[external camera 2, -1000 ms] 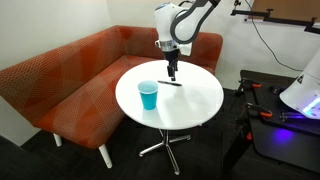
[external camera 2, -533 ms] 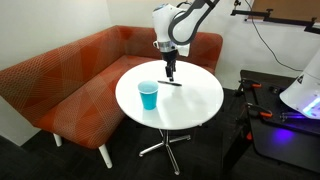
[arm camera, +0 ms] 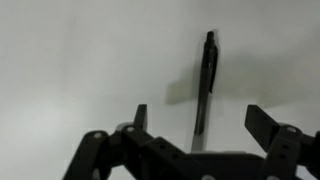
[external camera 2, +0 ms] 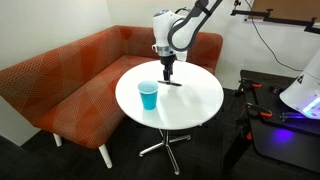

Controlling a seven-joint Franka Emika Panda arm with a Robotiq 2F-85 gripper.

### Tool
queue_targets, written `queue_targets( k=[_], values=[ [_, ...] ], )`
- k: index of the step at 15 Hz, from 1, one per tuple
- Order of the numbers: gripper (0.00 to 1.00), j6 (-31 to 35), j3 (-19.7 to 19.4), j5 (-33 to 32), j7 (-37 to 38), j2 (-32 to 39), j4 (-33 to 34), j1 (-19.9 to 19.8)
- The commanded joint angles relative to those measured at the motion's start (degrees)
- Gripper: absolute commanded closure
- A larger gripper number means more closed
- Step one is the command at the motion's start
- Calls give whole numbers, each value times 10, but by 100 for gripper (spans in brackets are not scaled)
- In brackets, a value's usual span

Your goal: Put the pen in the cup

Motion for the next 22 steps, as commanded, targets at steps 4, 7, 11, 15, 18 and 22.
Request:
queue_targets(
  k=[4,7,11,15,18,22],
  values=[
    [31,14,1,6,-14,22,20,-4],
    [55,16,1,6,-14,24,22,-4],
    [85,17,3,8,-16,25,24,-6],
    [100,14,3,8,-15,27,28,-6],
    [97,-8,2,13,-6,21,29,-4],
    [97,-53,-7,14,12,-20,7,3]
  ],
)
